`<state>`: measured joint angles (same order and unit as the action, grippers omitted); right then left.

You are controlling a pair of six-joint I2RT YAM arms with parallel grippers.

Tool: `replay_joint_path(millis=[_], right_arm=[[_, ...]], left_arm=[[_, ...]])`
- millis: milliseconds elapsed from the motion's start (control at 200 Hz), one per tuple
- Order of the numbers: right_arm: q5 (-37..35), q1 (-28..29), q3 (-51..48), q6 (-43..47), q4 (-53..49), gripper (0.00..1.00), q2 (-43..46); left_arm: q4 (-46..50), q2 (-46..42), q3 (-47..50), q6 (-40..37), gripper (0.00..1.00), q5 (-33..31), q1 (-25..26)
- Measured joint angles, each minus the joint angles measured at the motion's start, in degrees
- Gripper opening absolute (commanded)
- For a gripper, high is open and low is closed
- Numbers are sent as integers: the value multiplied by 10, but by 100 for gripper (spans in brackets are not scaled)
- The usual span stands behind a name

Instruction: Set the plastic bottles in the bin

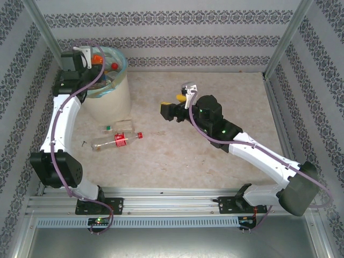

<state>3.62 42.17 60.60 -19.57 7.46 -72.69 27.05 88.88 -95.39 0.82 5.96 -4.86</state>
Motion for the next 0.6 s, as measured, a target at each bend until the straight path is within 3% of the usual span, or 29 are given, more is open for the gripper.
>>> replay_joint_path(millis=[255,430,600], right_arm=[[78,9,62,23,-22,85,-37],[144,46,113,82,-33,83,-111],[200,84,152,170,-53,83,-200]], left_arm=[[-3,-115,-21,15,57,-2,0],[-24,-275,91,35,58,-10,0],[-31,-373,218,47,58,-29,0]])
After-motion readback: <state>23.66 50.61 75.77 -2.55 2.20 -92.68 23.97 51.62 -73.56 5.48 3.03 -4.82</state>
